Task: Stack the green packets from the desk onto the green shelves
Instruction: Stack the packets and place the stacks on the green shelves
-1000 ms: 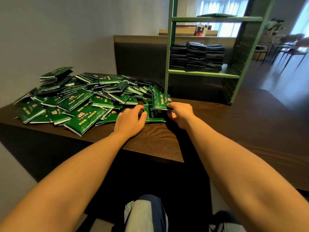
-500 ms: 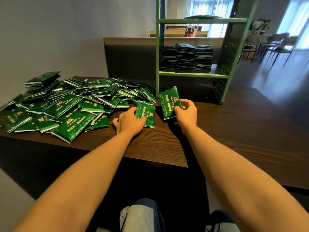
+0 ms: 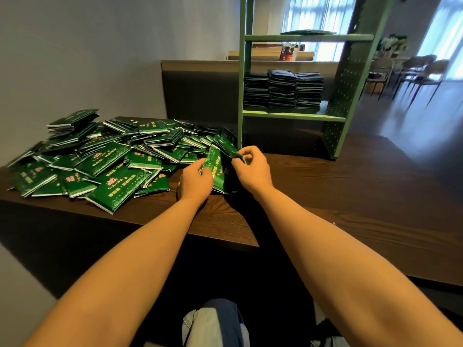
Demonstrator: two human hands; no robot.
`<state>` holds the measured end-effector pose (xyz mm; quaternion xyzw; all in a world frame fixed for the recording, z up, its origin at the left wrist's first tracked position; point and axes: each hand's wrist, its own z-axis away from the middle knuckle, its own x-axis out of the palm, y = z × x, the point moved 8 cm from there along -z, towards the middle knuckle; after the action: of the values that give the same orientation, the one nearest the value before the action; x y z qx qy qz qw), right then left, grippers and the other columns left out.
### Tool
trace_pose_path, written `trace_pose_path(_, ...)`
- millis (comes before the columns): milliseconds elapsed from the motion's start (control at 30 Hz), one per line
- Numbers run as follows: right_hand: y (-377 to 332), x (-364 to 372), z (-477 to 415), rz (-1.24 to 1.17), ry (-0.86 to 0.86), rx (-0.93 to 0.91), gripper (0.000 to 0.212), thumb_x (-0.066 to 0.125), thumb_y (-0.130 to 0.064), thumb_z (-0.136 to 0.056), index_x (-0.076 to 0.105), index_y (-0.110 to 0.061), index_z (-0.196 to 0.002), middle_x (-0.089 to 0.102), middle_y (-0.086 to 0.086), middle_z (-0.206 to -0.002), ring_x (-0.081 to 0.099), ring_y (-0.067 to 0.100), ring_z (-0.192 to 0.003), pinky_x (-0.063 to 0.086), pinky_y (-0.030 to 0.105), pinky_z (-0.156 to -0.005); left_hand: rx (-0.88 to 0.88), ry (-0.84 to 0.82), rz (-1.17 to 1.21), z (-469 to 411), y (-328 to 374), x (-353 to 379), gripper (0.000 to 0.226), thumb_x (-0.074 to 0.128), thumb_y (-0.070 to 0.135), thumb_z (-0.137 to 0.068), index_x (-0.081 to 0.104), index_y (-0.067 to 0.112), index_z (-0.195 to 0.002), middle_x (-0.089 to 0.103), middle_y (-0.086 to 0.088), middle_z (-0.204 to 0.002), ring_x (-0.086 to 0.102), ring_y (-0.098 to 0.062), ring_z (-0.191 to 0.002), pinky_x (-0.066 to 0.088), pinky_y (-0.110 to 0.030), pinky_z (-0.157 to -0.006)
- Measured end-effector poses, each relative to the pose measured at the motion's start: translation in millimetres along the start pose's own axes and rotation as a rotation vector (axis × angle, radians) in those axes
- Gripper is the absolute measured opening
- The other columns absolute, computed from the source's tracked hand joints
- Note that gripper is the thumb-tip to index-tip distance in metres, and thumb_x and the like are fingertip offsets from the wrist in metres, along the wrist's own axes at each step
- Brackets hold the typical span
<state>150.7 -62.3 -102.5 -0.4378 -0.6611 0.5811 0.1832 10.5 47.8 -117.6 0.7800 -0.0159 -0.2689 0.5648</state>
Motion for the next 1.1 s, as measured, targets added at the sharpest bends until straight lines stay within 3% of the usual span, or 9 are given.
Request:
trace_pose_path(133, 2, 27, 3, -0.072, -0.18, 0.032, 0.019, 0.079, -0.035, -0.087, 0.071, -0.021, -0.096, 0.07, -0.012, -0.108, 0.063, 0.004, -0.101, 0.05, 0.026, -0.087, -0.019, -0.013, 0.126, 2, 3, -4, 0.044, 0.052, 0.006, -0.098, 0.052, 0.009, -0.142, 0.058, -0.012, -0.138, 0.062, -0.022, -0.116, 0.051, -0.027, -0.091)
trace_pose_path(267, 16, 18, 1, -0.203, -0.087, 0.125, 0.012, 0.082, -0.028, -0.088, 0.077, -0.02, -0.095, 0.074, -0.001, -0.111, 0.067, 0.016, -0.111, 0.054, 0.038, -0.1, -0.035, -0.012, 0.216, -1, 4, -9, 0.048, 0.062, 0.002, -0.092, 0.056, 0.012, -0.139, 0.063, -0.009, -0.087, 0.054, -0.007, -0.06, 0.043, -0.009, -0.049)
trace_pose_path(433, 35, -7, -9, -0.323, 0.042, 0.327, 0.067, 0.08, -0.001, -0.085, 0.048, -0.009, -0.144, 0.062, 0.011, -0.125, 0.065, 0.026, -0.114, 0.055, 0.04, -0.098, -0.19, -0.134, 0.377, -6, 9, 12, 0.063, 0.076, 0.012, -0.077, 0.056, 0.009, -0.136, 0.069, -0.005, -0.112, 0.067, -0.014, -0.095, 0.057, -0.024, -0.079)
trace_pose_path(500, 43, -20, -12, -0.434, 0.072, 0.398, 0.048, 0.075, 0.004, -0.086, 0.056, -0.009, -0.127, 0.068, 0.017, -0.116, 0.069, 0.032, -0.106, 0.057, 0.052, -0.097, -0.214, -0.146, 0.358, -13, 3, 23, 0.07, 0.074, 0.022, -0.065, 0.06, 0.008, -0.132, 0.068, -0.009, -0.122, 0.067, -0.023, -0.108, 0.056, -0.04, -0.093)
trace_pose_path(600, 52, -41, -11, -0.484, 0.099, 0.443, 0.014, 0.066, 0.007, -0.089, 0.066, -0.007, -0.091, 0.072, 0.016, -0.091, 0.071, 0.03, -0.081, 0.061, 0.048, -0.08, -0.158, -0.065, 0.287, -10, 18, 21, 0.042, 0.07, 0.009, -0.081, 0.06, 0.005, -0.121, 0.068, -0.008, -0.11, 0.067, -0.019, -0.094, 0.055, -0.022, -0.075)
trace_pose_path(767, 52, -39, -11, -0.439, 0.028, 0.44, 0.024, 0.055, 0.004, -0.097, 0.067, -0.015, -0.089, 0.07, 0.006, -0.086, 0.067, 0.018, -0.073, 0.054, 0.026, -0.054, 0.116, -0.011, 0.1, -5, 61, 31, 0.028, 0.071, 0.009, -0.084, 0.063, 0.014, -0.11, 0.066, 0.001, -0.094, 0.064, -0.016, -0.089, 0.054, -0.03, -0.079)
trace_pose_path(867, 51, -35, -9, -0.497, 0.005, 0.496, 0.017, 0.053, -0.022, -0.105, 0.068, -0.015, -0.106, 0.072, 0.011, -0.099, 0.07, 0.023, -0.083, 0.058, 0.034, -0.069, 0.199, -0.15, -0.05, 0, 77, 59, 0.03, 0.073, 0.02, -0.084, 0.068, 0.014, -0.113, 0.065, 0.006, -0.092, 0.063, -0.014, -0.093, 0.048, -0.026, -0.082)
trace_pose_path(967, 57, -37, -8, -0.546, -0.009, 0.548, 0.053, 0.051, -0.056, -0.101, 0.067, -0.013, -0.128, 0.071, 0.015, -0.123, 0.069, 0.034, -0.11, 0.056, 0.051, -0.099, 0.255, -0.332, -0.177, 11, 77, 89, 0.046, 0.065, 0.042, -0.082, 0.069, 0.021, -0.123, 0.068, 0.005, -0.115, 0.06, -0.015, -0.112, 0.048, -0.031, -0.095)
trace_pose_path(1100, 61, -41, -10, -0.499, -0.008, 0.505, 0.029, 0.058, -0.033, -0.1, 0.069, -0.011, -0.116, 0.072, 0.016, -0.112, 0.07, 0.03, -0.095, 0.057, 0.042, -0.086, 0.362, -0.312, -0.319, 19, 74, 97, 0.053, 0.048, 0.042, -0.075, 0.071, 0.022, -0.119, 0.066, 0.001, -0.118, 0.052, -0.021, -0.119, 0.039, -0.031, -0.097)
